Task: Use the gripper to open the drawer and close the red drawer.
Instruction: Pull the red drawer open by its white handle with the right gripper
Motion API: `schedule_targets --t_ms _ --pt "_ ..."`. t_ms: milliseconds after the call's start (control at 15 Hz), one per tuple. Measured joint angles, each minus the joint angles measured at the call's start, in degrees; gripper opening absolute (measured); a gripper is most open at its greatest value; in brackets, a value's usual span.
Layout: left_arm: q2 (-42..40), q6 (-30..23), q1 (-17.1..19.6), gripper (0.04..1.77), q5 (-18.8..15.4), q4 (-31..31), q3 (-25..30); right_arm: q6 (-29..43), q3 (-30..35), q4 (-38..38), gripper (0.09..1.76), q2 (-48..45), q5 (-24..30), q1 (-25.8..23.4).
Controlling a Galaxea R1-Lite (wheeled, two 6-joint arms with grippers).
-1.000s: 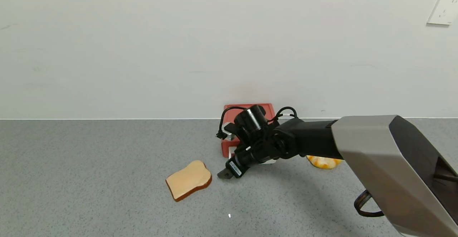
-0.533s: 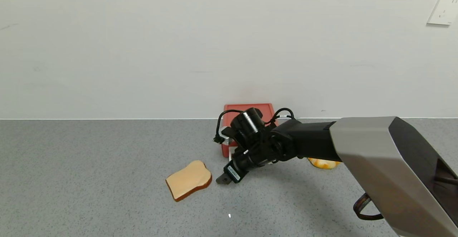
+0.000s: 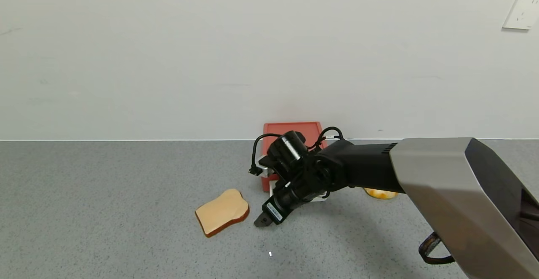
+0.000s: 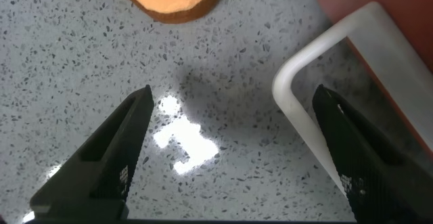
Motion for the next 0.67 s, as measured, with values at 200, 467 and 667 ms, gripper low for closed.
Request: schedule_targets --t_ms 200,467,667 --pt "0.0 -0.02 0.0 1.72 -0.02 -0.02 0.0 2.86 0.04 2.71 1.71 -0.41 -0.05 0.72" --pt "0.0 -0.27 0.0 1.72 -0.02 -0.02 0.0 4.73 0.2 6.49 1.71 -1.11 -0.05 2.6" --pt "0.0 -0.33 0.0 1.72 -0.02 0.04 0.0 6.94 0.52 8.0 1.71 -1.73 -0.09 3.67"
